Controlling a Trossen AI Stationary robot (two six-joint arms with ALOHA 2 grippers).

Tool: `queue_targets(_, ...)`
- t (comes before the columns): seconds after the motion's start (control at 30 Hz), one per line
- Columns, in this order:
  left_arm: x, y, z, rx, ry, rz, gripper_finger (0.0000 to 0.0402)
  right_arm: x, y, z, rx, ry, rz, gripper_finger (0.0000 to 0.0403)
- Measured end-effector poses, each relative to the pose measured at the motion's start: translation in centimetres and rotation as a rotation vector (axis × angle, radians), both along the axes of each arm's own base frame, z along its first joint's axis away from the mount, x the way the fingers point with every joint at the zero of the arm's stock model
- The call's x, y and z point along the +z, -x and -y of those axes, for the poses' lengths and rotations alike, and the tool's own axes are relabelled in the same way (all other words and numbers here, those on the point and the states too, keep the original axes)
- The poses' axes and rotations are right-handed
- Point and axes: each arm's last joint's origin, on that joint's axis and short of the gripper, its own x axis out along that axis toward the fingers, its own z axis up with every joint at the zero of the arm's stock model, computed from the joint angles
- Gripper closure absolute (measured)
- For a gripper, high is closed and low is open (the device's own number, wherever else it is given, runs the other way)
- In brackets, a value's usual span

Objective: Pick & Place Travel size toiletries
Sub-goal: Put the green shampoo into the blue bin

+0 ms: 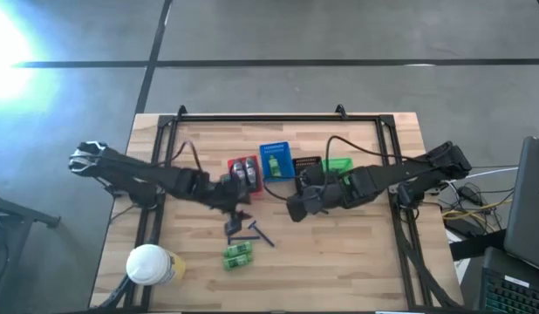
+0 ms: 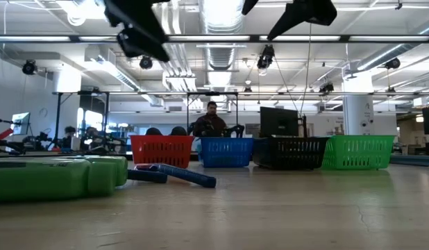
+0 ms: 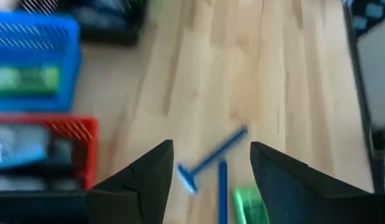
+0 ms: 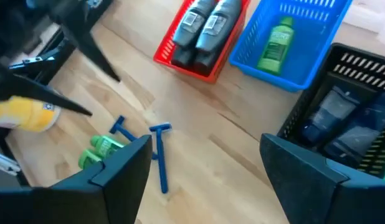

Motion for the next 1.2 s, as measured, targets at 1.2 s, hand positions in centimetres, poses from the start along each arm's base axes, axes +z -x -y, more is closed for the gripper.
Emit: queue_targets(1.2,-9.8,2.5,10.8,-0.079,-0.072,-0.198,0.0183,-4.9,-2.4,-5.0,0.058,-0.159,-0.115,0.0042)
